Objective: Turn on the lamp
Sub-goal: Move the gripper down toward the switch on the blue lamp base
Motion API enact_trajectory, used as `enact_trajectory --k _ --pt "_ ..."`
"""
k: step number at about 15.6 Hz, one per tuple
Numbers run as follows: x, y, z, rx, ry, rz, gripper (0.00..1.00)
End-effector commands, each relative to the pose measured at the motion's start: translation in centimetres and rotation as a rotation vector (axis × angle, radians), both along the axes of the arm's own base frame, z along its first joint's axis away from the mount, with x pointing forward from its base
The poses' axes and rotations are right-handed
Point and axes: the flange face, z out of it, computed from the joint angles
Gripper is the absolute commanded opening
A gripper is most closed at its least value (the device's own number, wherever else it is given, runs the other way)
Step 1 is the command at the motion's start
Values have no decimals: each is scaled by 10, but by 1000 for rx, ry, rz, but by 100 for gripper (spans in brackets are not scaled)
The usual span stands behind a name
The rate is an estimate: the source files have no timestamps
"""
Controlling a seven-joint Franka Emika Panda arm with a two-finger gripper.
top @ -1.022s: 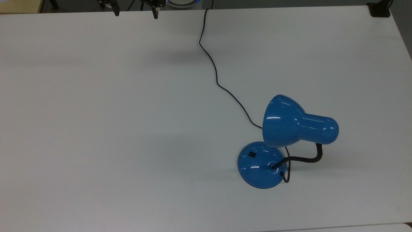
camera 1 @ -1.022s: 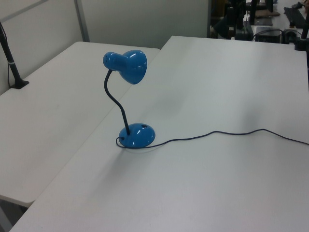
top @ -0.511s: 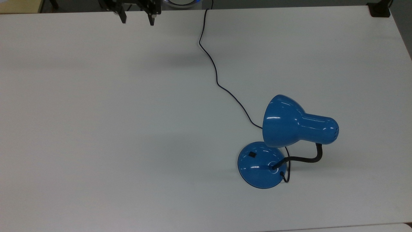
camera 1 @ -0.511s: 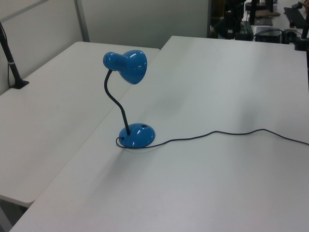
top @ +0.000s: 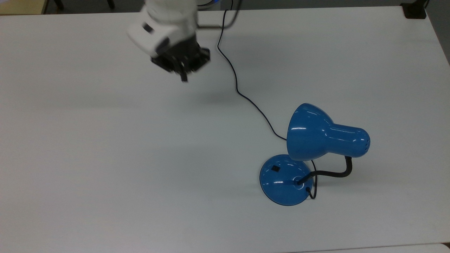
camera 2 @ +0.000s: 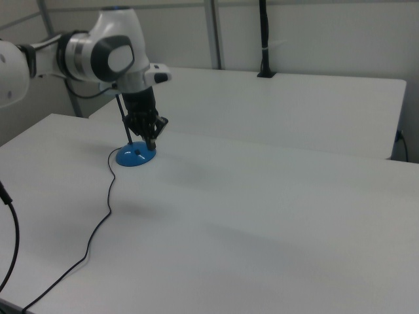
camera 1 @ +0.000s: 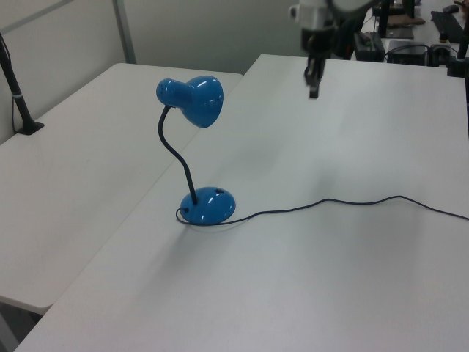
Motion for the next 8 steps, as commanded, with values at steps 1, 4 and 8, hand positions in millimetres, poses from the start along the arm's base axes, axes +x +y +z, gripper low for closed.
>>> enact_trajectory --k 1,4,8 --pt "29 51 -45 66 -92 36 0" --pt "47 87 -68 100 -176 6 0" --pt "62 130 -88 120 -279 -42 0"
